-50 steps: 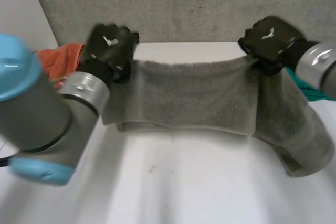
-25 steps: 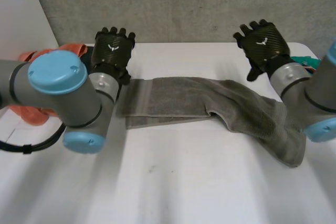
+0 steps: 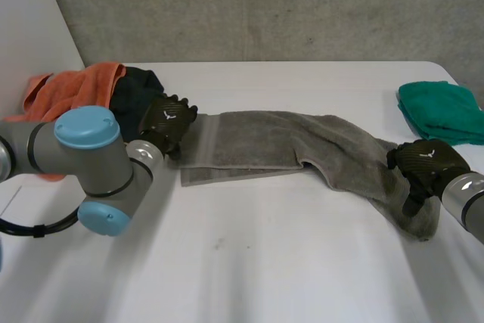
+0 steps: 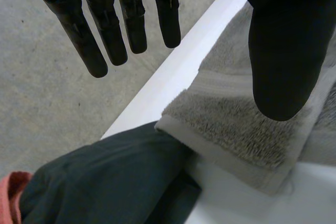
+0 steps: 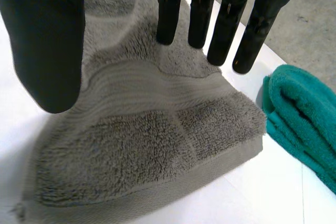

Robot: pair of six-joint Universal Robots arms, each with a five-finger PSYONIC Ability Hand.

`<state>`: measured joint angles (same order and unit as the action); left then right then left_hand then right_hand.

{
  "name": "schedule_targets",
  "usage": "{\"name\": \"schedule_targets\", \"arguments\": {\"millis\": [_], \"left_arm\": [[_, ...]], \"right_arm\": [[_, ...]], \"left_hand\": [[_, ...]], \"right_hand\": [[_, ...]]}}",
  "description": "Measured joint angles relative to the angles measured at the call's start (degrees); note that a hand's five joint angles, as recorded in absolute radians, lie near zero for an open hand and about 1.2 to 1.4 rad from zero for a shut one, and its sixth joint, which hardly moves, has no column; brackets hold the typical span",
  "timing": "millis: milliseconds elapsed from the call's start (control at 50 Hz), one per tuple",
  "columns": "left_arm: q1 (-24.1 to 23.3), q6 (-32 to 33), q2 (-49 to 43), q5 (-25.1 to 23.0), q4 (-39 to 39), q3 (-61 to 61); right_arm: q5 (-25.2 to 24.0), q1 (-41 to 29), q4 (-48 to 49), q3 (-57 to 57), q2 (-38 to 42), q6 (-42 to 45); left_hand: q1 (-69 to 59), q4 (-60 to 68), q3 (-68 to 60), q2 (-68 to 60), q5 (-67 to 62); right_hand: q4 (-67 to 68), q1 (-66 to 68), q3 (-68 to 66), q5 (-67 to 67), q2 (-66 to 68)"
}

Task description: Fold the laundry.

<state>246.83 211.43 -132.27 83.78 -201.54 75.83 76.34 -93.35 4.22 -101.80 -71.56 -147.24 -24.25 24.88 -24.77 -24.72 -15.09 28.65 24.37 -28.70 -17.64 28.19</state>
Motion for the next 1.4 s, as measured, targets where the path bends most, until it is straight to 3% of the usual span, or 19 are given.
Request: {"name": "schedule_targets", "arguments": {"millis": [80, 120, 180, 340, 640, 960, 1400], "left_arm": [[0.8, -0.3, -2.4, -1.8, 1.1, -2.8], [1.0, -0.4, -3.9, -3.4, 2.6, -4.7], [1.1, -0.5, -4.7, -4.9, 4.3, -6.1], [1.0, -0.6, -5.2, -6.7, 7.2, -7.4], [0.9, -0.4, -8.1, -6.7, 10.1, -11.2], [0.7, -0.5, -8.0, -6.5, 15.9, -13.0], [0.8, -0.3, -13.7, -6.2, 16.0, -20.3]], "right_arm": [[0.1, 0.1, 2.8, -0.1, 2.5, 0.0], [0.0, 0.1, 3.9, 0.4, 4.4, 0.0], [-0.1, 0.1, 4.4, 1.1, 5.6, 0.0], [-0.5, 0.2, 4.1, 1.7, 5.4, -0.1], [-0.4, 1.0, 3.2, 1.2, -3.0, -0.3], [-0.6, 1.9, 3.2, 1.8, -3.2, 0.3], [-0.7, 1.8, 3.2, 1.2, -3.0, 0.2]], "left_hand": [[0.0, 0.0, 0.0, 0.0, 0.0], [0.0, 0.0, 0.0, 0.0, 0.0], [0.0, 0.0, 0.0, 0.0, 0.0], [-0.1, 0.1, -0.1, -0.1, -0.1], [-10.1, 9.4, -9.3, -9.4, -9.1], [-8.6, 7.4, -7.9, -7.6, -6.8], [-12.0, 11.3, -11.2, -11.3, -10.4]], "right_hand": [[8.7, 8.1, -9.2, -8.6, 9.9], [27.6, 23.9, -27.5, -27.5, 28.8], [37.8, 30.8, -37.5, -37.3, 38.5], [39.4, 31.6, -39.1, -39.0, 39.1], [39.4, 31.6, -39.1, -39.0, 39.1], [39.5, 31.6, -39.1, -39.0, 39.1], [39.5, 31.5, -39.1, -39.0, 39.1]]}}
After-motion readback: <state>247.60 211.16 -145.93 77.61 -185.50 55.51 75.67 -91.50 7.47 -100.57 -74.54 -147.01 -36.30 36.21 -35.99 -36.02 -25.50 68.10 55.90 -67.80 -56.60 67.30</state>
